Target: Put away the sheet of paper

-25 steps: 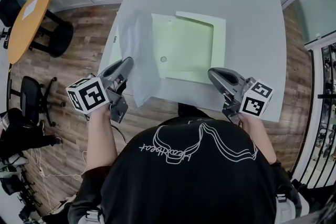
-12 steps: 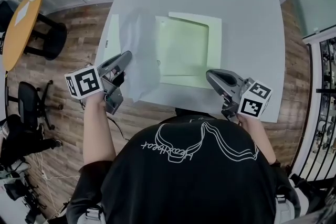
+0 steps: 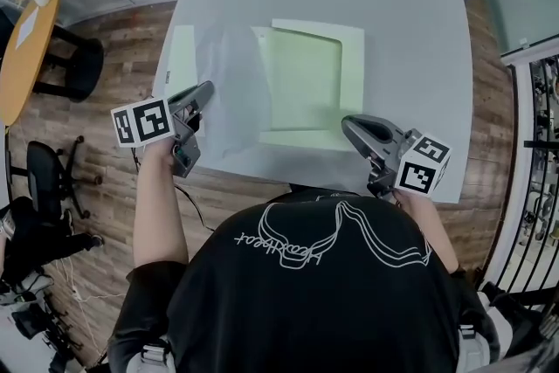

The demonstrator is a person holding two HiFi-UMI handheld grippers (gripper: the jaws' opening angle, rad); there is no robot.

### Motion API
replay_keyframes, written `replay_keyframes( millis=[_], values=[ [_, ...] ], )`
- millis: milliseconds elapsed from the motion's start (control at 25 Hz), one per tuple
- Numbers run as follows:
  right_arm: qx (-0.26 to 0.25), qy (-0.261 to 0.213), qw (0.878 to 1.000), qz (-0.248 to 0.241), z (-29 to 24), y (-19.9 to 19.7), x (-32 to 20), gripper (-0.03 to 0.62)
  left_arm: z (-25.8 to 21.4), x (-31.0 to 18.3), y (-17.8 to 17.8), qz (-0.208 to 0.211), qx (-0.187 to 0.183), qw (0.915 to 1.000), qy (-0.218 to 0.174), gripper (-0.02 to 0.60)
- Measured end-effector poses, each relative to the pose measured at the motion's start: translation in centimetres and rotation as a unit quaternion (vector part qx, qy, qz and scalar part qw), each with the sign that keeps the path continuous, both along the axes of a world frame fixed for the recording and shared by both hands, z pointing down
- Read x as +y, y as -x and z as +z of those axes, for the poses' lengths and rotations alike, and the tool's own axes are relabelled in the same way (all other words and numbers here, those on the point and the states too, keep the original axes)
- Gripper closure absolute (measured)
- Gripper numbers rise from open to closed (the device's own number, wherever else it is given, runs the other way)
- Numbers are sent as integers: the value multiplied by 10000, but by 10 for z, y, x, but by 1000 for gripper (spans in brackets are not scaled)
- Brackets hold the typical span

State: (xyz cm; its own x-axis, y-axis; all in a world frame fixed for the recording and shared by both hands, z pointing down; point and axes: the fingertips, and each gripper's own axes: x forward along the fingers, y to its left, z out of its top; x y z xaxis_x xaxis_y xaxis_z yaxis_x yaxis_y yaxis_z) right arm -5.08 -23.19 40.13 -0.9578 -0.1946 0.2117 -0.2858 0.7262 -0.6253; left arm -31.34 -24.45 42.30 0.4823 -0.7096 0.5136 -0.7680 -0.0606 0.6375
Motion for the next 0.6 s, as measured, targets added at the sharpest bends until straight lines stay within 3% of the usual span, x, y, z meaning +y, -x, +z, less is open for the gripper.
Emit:
replay_keyframes(
  millis=[600],
  values=[
    [-31,146,9999,80,10,4,-22,586,69,-25,27,-40,-673,9940,856,569]
  ],
)
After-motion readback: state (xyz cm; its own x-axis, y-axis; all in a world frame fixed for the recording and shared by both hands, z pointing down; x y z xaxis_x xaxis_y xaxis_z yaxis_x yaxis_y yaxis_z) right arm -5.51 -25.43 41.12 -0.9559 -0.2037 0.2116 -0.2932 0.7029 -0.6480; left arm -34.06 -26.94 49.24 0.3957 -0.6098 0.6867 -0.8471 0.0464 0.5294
